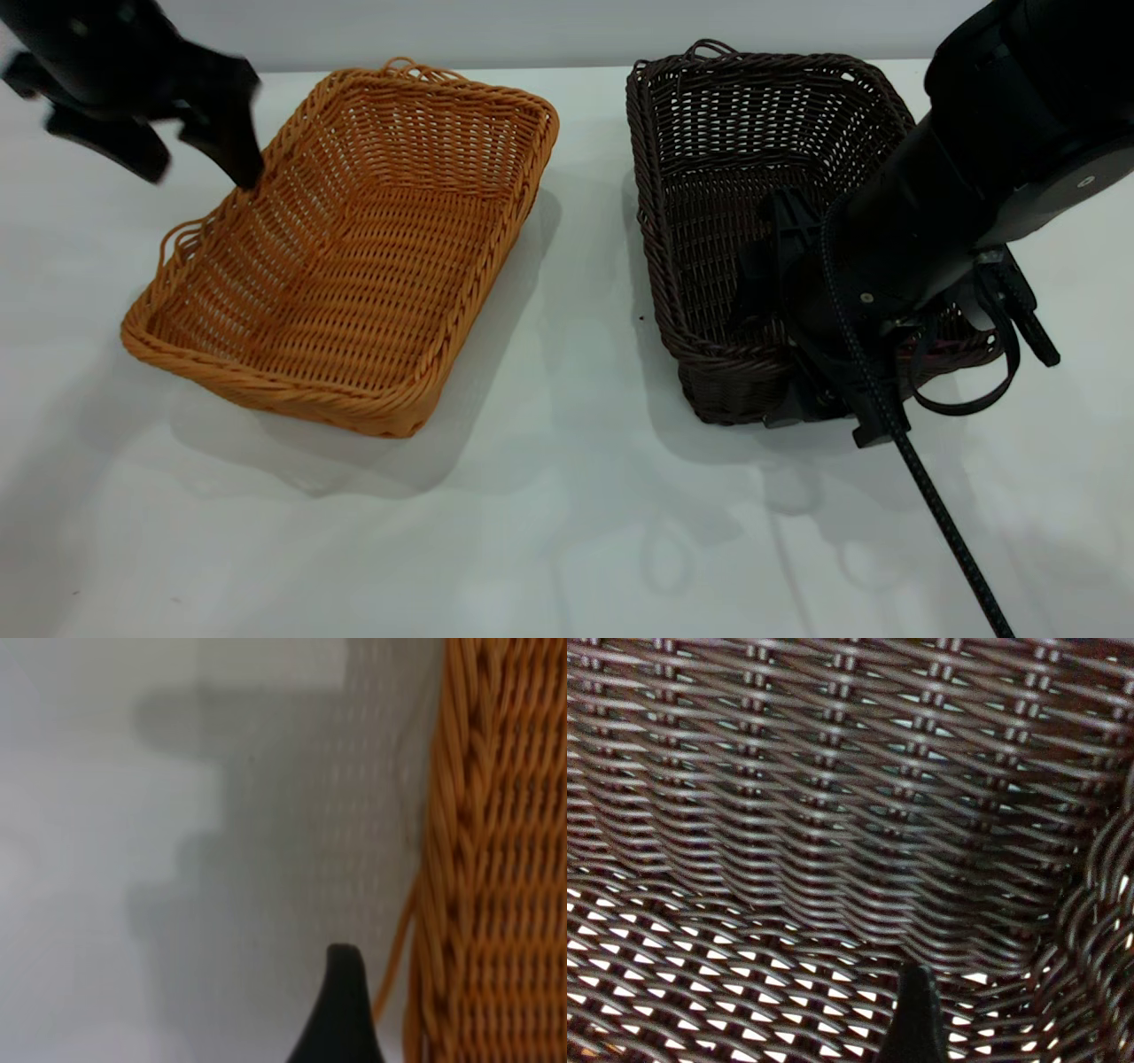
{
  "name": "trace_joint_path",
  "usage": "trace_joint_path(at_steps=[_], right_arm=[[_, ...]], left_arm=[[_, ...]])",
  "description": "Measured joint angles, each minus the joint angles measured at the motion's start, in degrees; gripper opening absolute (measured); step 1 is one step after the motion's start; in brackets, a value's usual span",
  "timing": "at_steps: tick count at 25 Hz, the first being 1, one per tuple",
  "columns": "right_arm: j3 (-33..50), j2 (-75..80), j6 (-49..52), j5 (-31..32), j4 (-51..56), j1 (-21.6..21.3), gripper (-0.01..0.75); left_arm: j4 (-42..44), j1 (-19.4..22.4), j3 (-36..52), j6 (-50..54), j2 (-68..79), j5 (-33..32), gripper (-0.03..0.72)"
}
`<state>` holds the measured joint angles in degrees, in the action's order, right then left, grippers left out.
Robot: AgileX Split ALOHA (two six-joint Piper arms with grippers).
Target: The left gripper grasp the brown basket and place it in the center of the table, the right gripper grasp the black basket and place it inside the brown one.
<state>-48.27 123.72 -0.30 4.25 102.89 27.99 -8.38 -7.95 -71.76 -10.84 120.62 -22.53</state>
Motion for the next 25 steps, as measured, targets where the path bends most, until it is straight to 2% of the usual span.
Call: trace_joint_path(at_steps=[9,12,15,17,19,22,25], right_arm=[[0.0,0.0,-1.1,-1.2,0.0,0.0,0.516],[0.0,0.0,-1.2,-1.5,0.0,0.0,0.454],[0.0,0.0,-1.3,-1.7,0.0,0.0,0.330],[0.0,0.0,-1.3,-1.9,0.0,0.0,0.231],[0.0,0.0,-1.5,-2.1,0.0,0.0,0.171],[0.0,0.1,-1.5,-2.1,0.1,0.0,0.153],[0.0,-0.5,-1.8,-2.2,0.0,-0.5,0.152]], left_arm=[[-1.1,-0.9,-1.4,-0.1,8.4,5.7,0.581],[-1.5,-1.1,-1.4,-0.1,9.3,5.8,0.540],[-1.5,-1.1,-1.4,-0.1,9.3,5.8,0.442],[-1.5,-1.1,-1.4,-0.1,9.3,5.8,0.356],[-1.5,-1.1,-1.4,-0.1,9.3,5.8,0.251],[-1.5,-1.2,-1.4,-0.3,9.3,5.8,0.123],[-1.3,-1.2,-1.4,-0.8,9.3,5.7,0.076]])
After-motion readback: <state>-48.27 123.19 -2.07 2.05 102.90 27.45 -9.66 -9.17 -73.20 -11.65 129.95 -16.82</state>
